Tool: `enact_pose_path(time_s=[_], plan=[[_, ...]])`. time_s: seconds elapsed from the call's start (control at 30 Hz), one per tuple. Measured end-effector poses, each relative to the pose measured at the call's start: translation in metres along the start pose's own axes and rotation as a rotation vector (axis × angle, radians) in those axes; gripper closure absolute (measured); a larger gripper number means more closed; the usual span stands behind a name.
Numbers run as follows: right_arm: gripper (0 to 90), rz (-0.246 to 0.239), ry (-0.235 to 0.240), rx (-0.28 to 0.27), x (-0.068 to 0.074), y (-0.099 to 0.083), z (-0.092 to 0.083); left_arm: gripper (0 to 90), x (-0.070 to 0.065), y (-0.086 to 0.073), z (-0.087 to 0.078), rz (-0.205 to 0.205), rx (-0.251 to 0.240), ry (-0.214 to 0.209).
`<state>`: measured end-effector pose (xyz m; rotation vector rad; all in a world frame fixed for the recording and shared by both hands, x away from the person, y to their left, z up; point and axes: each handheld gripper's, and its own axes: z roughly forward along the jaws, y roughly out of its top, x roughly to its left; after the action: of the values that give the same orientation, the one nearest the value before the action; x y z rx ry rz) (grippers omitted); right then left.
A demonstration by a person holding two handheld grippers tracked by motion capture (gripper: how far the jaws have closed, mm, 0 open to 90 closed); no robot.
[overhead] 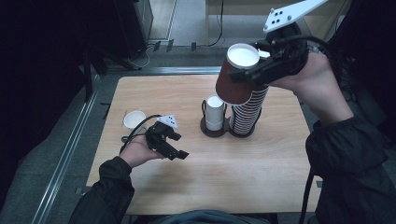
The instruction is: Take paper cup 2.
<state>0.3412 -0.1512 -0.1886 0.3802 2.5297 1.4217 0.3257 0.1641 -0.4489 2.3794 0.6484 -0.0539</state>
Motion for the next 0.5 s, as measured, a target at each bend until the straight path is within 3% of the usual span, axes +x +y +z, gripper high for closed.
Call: enact_pose_path(time_s=[0.2, 0.5], plan=[[23.1, -0.038, 0.031, -0.001, 0.011, -0.017, 0.012, 16.3, 0.000, 0.000, -0.003, -0.003, -0.007, -0.007], [23.1, -0.027, 0.078, 0.004, 0.022, -0.050, 0.032, 16.3, 0.001, -0.001, -0.005, 0.003, -0.018, -0.006]])
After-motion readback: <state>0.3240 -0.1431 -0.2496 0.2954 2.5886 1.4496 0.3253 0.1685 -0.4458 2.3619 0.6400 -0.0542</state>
